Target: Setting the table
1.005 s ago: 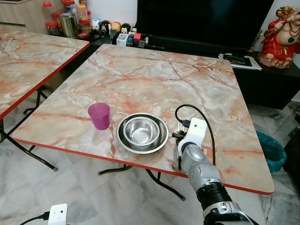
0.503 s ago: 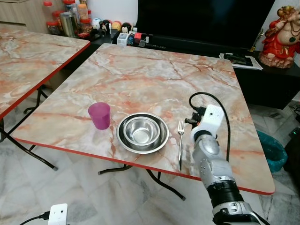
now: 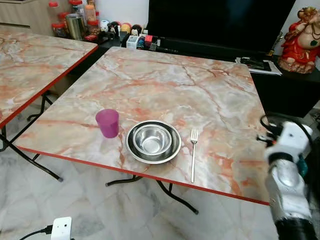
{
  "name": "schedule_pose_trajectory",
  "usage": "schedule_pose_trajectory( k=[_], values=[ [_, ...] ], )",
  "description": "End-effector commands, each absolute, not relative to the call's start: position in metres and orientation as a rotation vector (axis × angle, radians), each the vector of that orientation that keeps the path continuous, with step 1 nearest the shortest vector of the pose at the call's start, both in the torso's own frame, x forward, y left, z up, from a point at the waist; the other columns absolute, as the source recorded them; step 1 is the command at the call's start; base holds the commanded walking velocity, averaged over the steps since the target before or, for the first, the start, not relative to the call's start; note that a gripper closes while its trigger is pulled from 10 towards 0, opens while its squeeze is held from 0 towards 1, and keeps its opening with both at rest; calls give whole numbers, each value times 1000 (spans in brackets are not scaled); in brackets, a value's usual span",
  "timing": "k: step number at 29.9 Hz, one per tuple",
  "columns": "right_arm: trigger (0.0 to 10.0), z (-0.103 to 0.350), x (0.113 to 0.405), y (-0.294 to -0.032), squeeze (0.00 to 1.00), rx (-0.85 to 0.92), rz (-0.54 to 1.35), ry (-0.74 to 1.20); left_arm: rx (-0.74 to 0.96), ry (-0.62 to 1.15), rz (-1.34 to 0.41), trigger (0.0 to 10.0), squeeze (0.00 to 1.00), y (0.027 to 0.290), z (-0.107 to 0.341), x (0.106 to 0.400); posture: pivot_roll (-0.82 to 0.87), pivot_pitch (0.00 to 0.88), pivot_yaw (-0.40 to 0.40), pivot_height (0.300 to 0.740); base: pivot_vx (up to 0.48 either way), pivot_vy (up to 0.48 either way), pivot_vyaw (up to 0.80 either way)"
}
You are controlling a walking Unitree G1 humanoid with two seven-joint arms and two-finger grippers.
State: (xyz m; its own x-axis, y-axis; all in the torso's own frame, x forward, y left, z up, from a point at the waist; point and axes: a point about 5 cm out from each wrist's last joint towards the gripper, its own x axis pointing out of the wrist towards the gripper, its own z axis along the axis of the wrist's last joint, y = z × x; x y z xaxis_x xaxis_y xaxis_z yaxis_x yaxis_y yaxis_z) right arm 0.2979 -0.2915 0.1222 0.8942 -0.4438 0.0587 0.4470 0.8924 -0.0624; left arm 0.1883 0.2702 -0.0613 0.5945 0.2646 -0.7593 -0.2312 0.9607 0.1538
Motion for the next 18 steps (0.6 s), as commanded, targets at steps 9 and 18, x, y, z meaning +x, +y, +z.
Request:
schedule_pose_trajectory(
  k=[9,18],
  values=[
    [10000,85,251,-350,0,-141,-766,121,64,913,271,10000,0,269,-65,183,-39,61,-70,740,0,0,0],
    [10000,28,204,-367,0,-106,-1014,407,57,913,270,10000,0,269,-64,184,-29,77,-75,740,0,0,0]
  ],
)
